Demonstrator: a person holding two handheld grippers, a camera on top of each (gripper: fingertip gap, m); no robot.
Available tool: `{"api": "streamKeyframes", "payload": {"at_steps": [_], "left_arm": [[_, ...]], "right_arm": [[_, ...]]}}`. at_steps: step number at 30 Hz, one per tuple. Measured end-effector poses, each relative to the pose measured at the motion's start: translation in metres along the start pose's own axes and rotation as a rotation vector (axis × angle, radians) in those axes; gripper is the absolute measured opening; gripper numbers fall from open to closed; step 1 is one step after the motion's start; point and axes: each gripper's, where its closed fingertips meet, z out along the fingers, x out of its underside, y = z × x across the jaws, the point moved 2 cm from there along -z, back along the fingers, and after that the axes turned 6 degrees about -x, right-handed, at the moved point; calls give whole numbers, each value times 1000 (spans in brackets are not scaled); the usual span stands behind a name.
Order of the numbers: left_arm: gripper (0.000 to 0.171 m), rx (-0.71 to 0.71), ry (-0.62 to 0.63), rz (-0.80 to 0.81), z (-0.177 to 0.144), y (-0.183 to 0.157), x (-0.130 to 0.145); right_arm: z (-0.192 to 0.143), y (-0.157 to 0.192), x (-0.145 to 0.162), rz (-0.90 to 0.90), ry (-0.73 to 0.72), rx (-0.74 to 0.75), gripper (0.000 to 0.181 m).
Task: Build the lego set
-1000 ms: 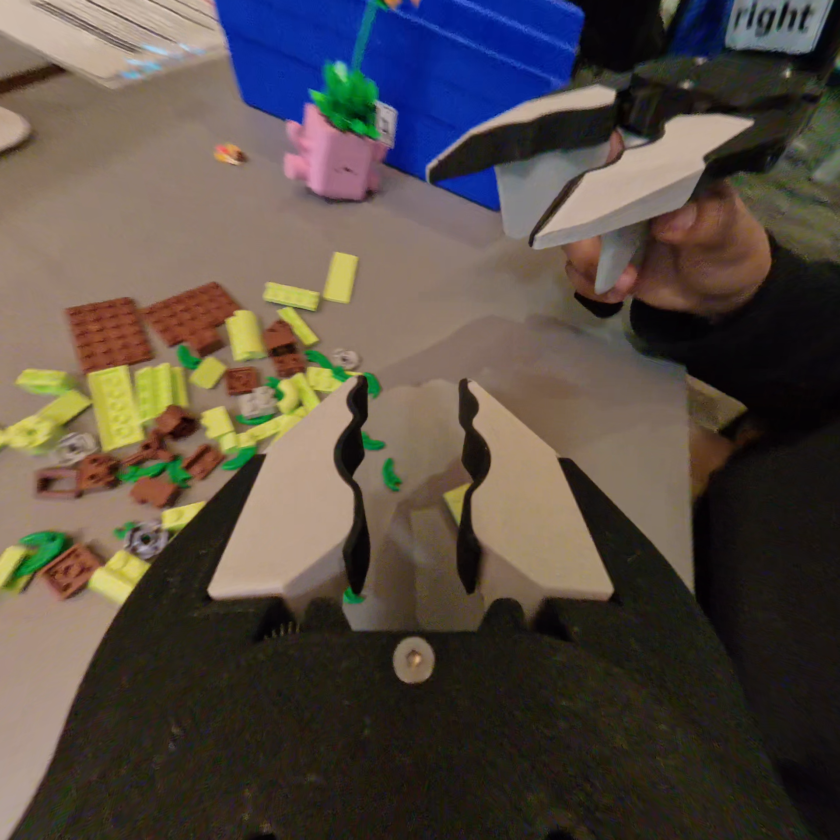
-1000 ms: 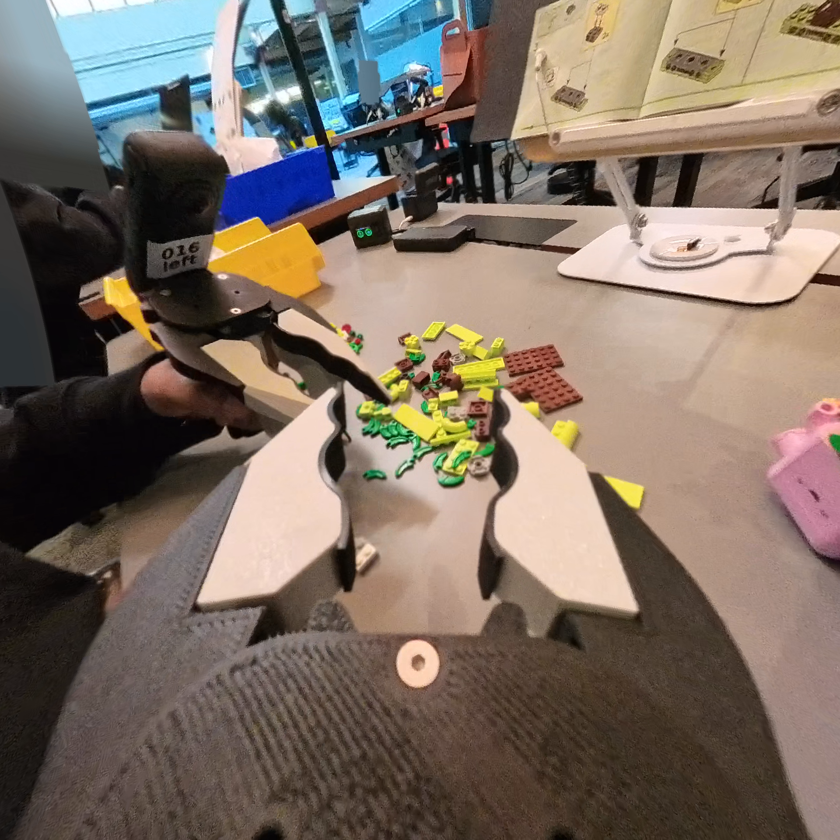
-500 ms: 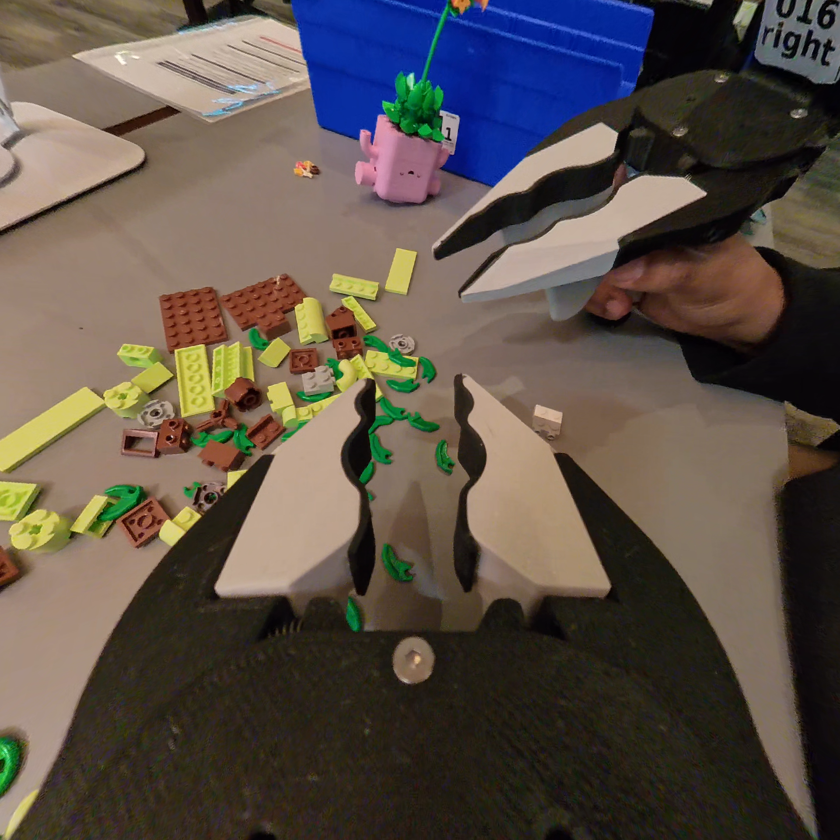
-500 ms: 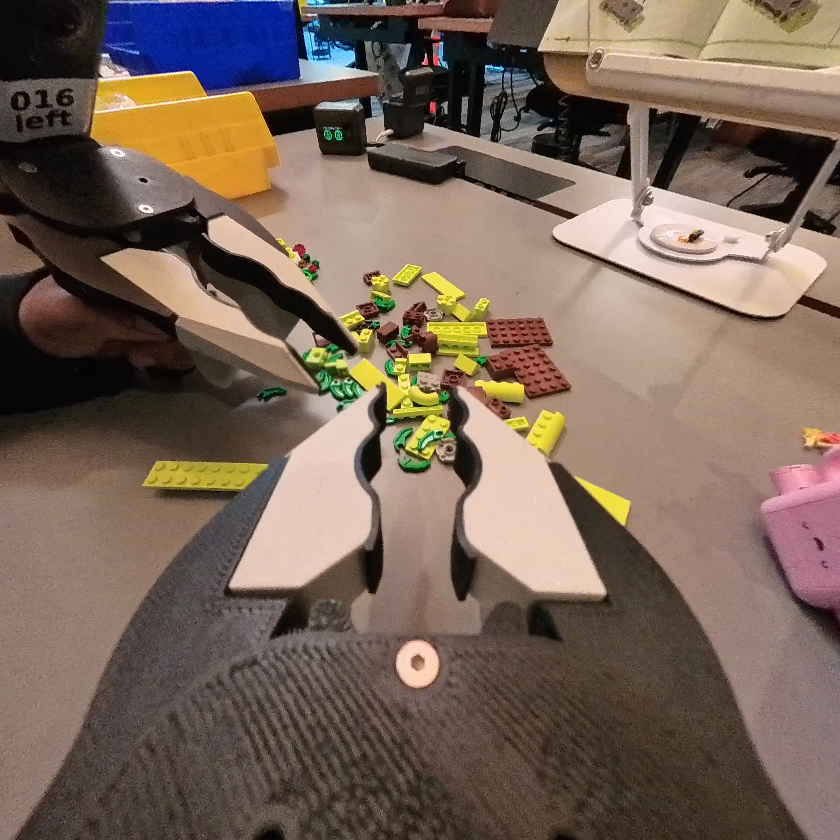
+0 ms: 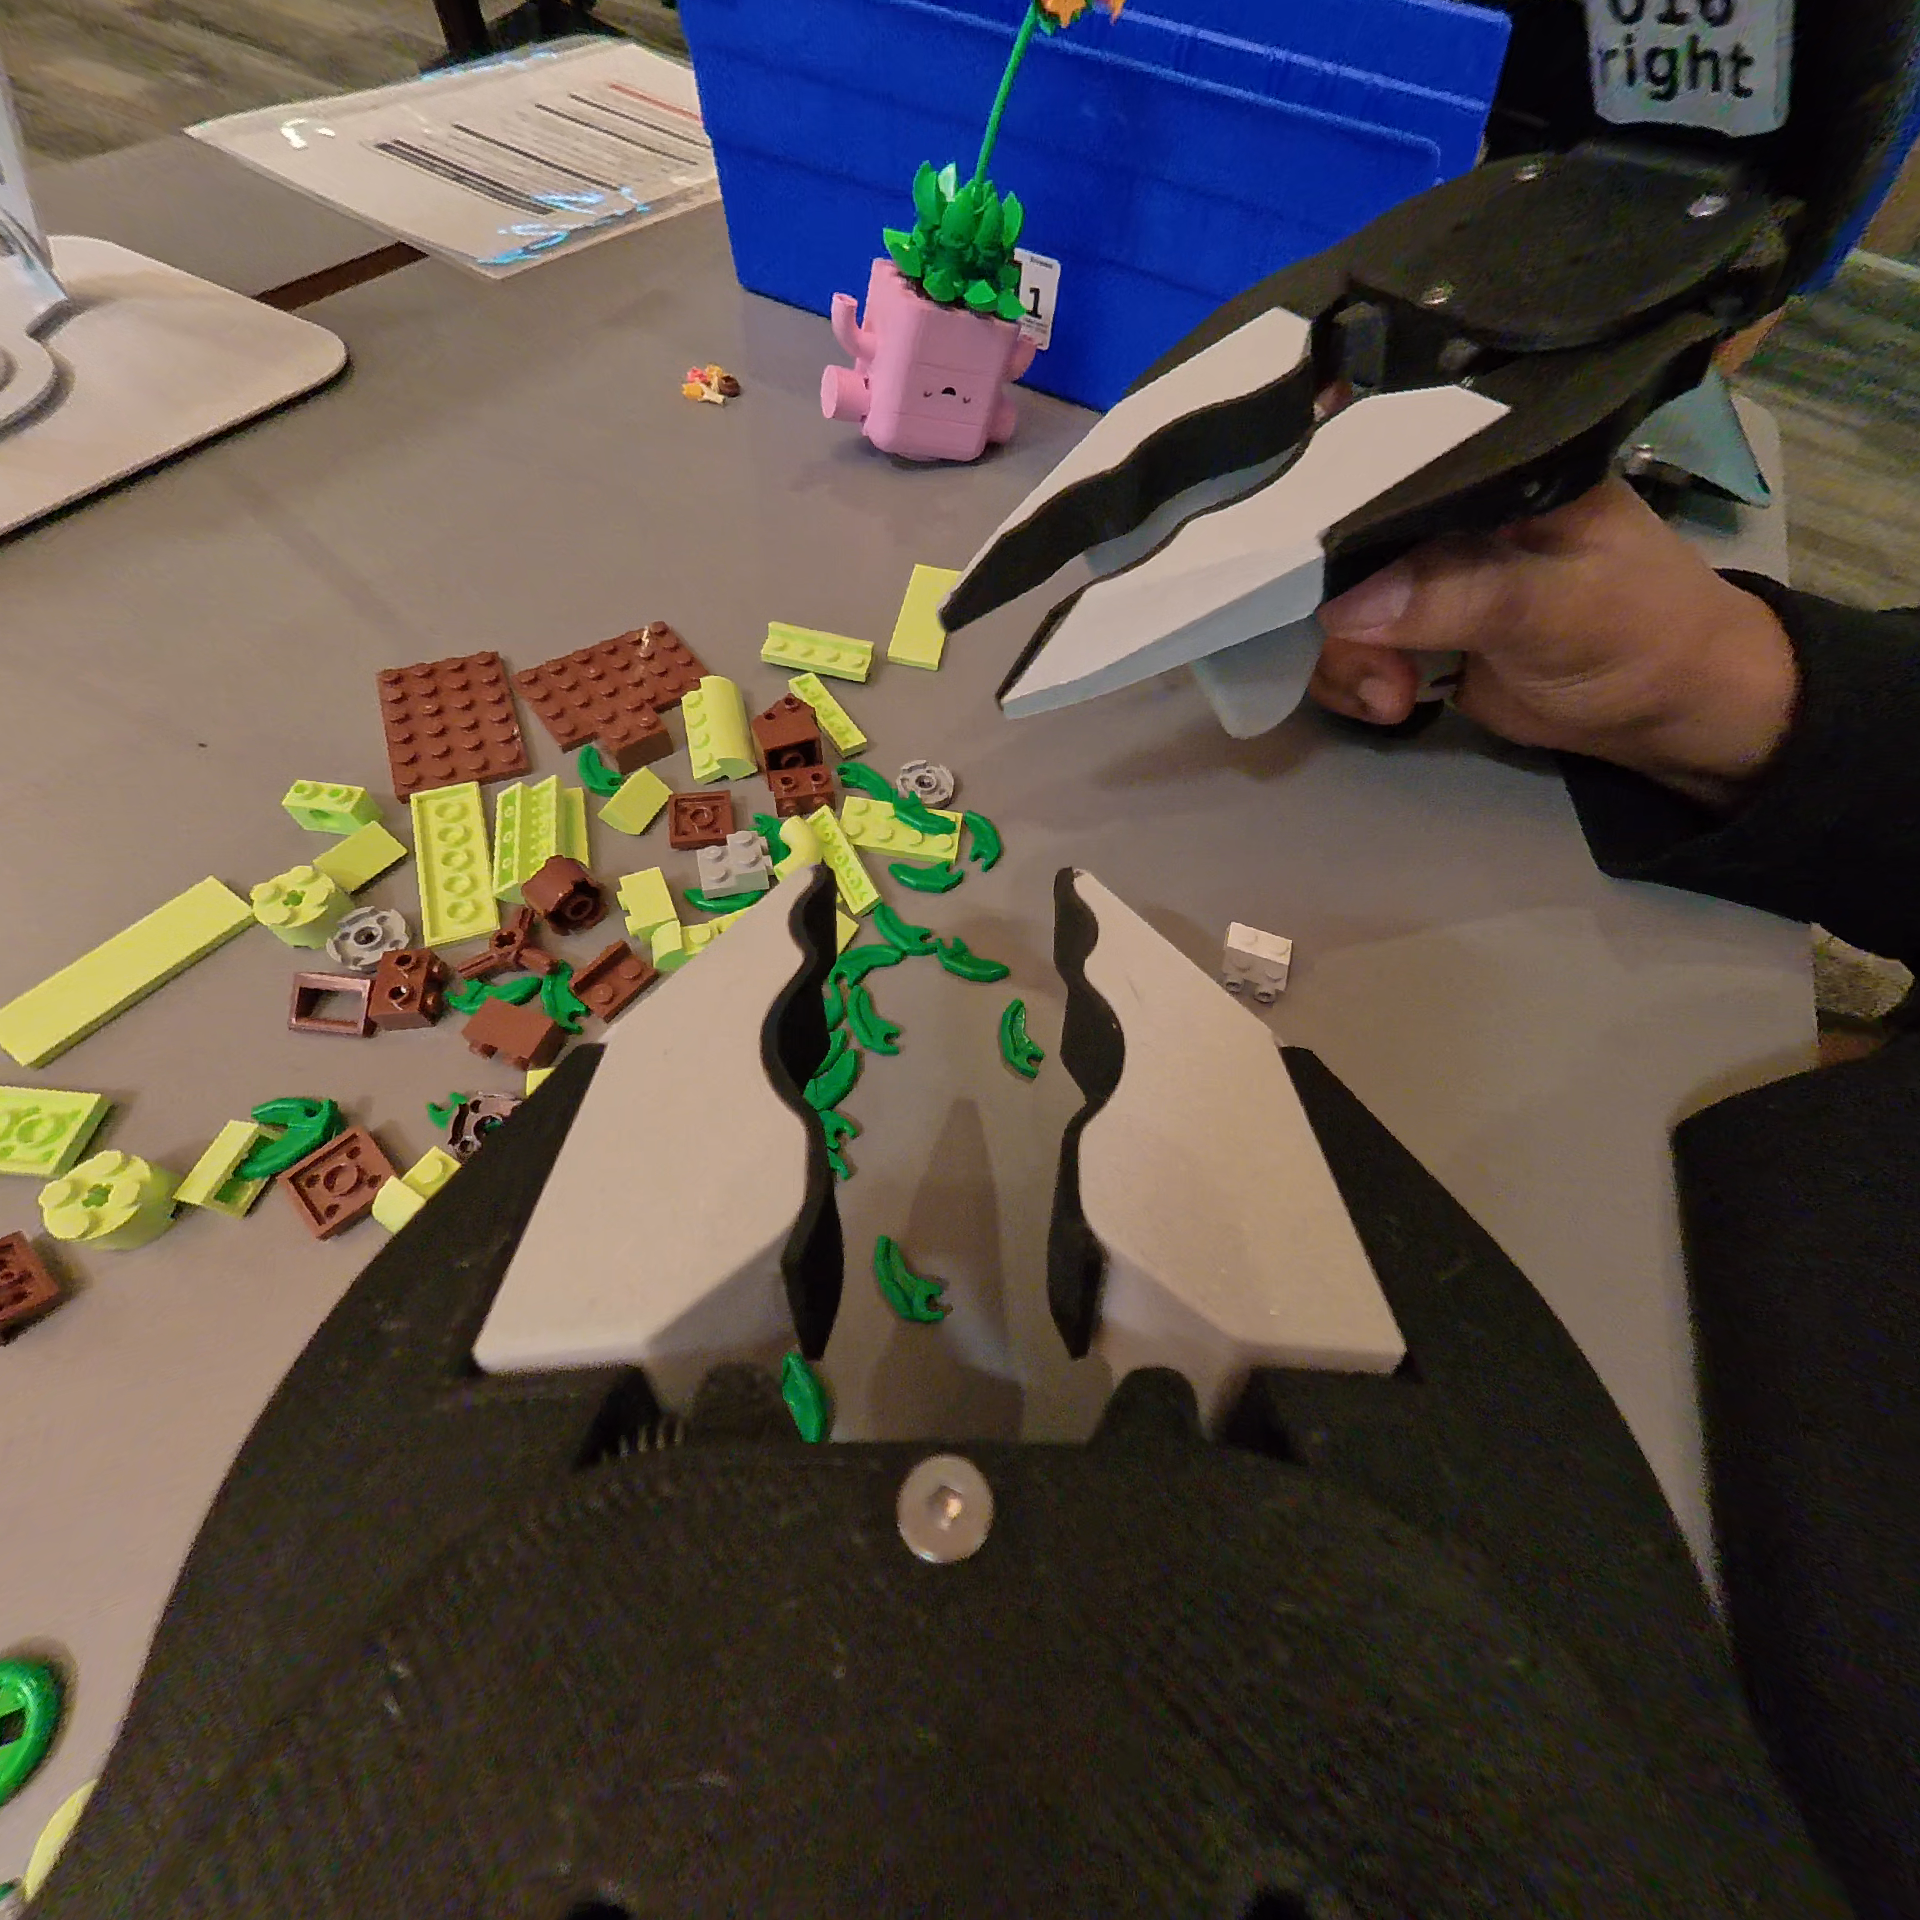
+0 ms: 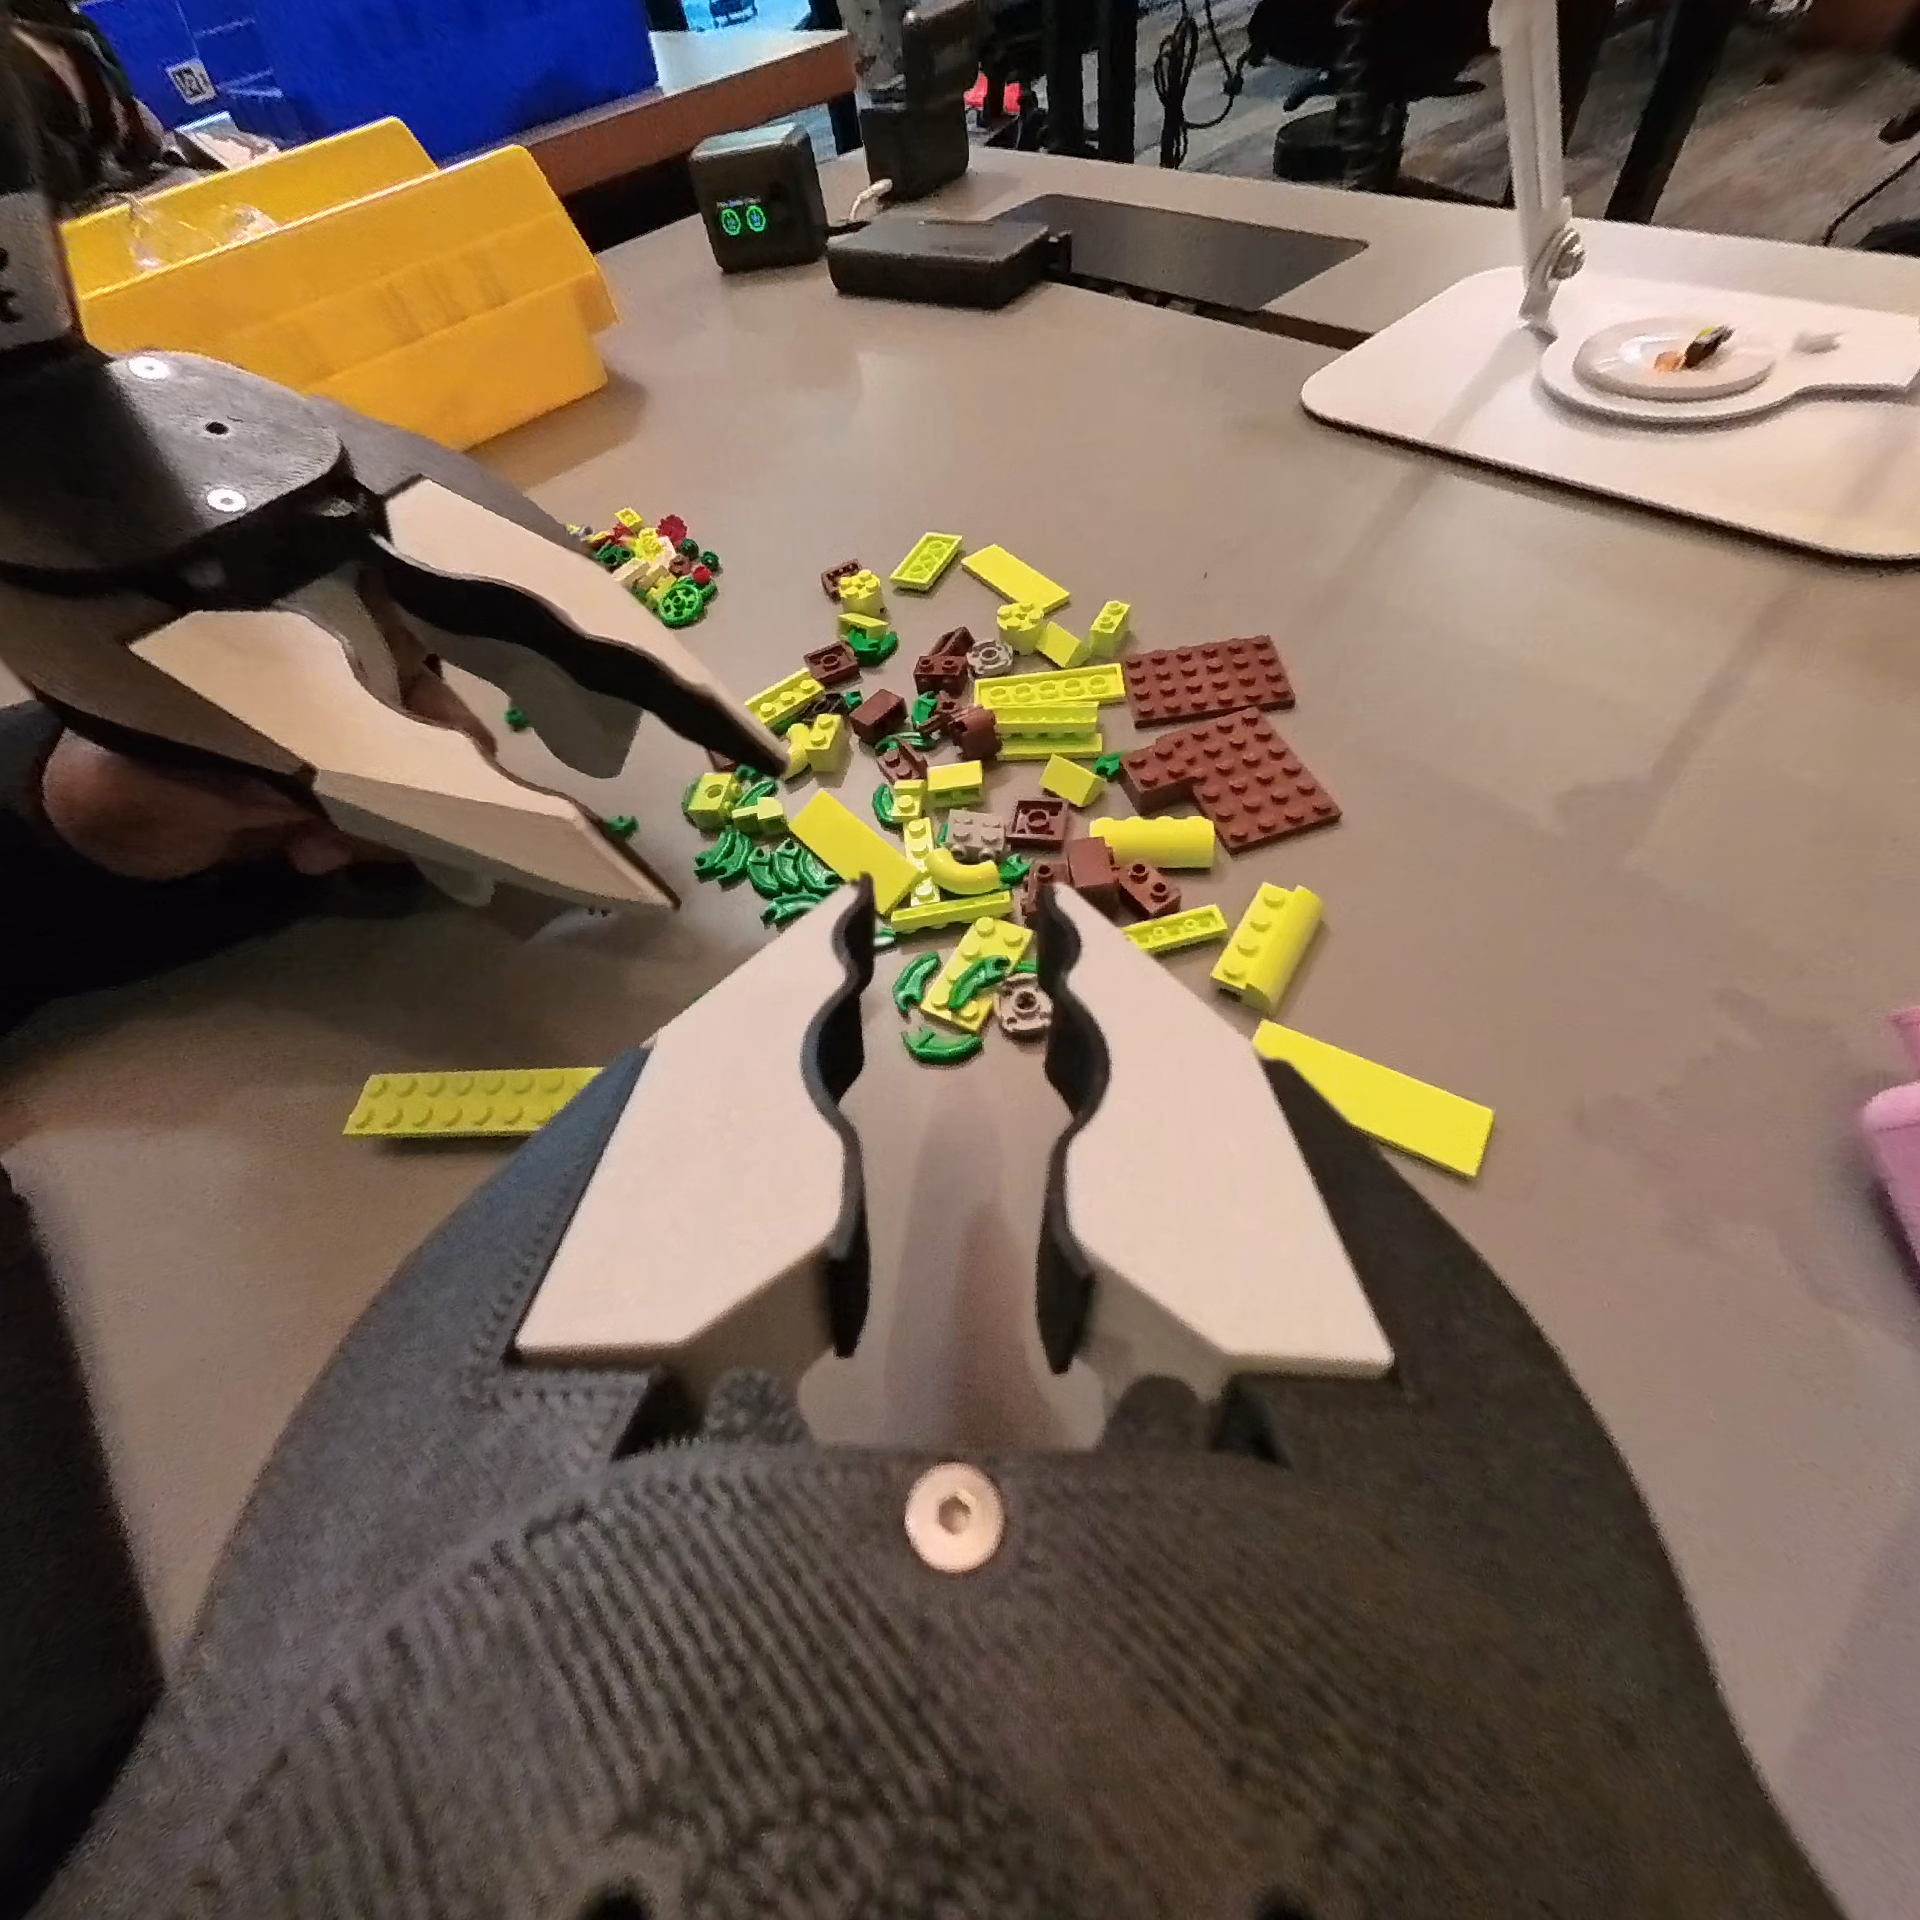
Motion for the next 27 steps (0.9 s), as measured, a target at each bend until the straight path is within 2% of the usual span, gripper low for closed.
{"api": "streamKeyframes", "payload": {"at_steps": [11, 17, 27], "left_arm": [[43, 14, 79, -6, 9, -1, 8], [44, 7, 73, 0, 8, -1, 7], [44, 31, 137, 28, 14, -5, 14]], "right_arm": [[-4, 7, -3, -78, -27, 22, 26], [-6, 9, -3, -85, -40, 33, 26], [-8, 9, -3, -85, -48, 48, 27]]}}
